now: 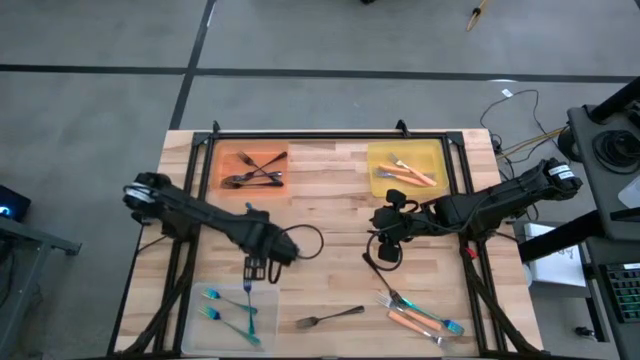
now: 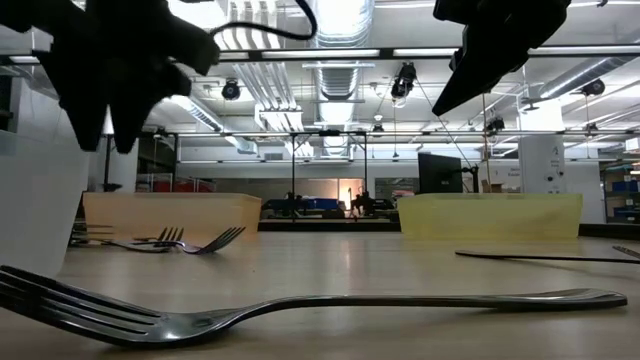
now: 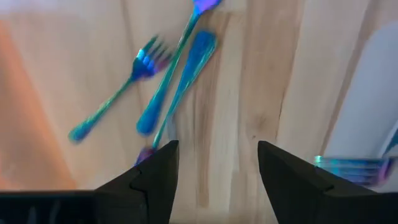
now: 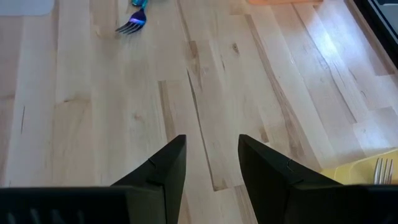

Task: Sort silverware by color (type)
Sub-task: Put the blue fork into the transparent bin

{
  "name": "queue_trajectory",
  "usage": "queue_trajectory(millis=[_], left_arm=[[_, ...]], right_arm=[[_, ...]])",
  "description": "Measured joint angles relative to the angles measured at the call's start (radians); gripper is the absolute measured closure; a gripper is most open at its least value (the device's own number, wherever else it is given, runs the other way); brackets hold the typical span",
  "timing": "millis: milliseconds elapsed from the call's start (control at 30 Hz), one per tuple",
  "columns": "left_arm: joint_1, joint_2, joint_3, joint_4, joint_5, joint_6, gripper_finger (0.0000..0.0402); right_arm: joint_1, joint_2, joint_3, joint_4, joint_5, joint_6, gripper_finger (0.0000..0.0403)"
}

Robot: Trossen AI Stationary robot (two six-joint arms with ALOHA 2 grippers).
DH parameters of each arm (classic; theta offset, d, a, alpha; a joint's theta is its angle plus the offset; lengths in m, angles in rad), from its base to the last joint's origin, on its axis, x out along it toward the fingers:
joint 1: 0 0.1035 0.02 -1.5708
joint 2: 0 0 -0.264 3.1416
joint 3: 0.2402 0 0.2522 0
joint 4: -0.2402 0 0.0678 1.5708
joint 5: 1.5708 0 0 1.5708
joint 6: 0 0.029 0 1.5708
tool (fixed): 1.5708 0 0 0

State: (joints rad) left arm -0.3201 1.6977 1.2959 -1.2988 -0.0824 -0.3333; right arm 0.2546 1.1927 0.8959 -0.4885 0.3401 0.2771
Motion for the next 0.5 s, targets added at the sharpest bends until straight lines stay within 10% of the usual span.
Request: queue_trajectory(millis=[500], left_arm=[[0.097, 0.004, -0.085, 0.345, 0.016, 0.226, 0.0204]], right_arm=[[0.0, 0.0, 0.0, 0.0, 0.0, 0.0, 0.0266]])
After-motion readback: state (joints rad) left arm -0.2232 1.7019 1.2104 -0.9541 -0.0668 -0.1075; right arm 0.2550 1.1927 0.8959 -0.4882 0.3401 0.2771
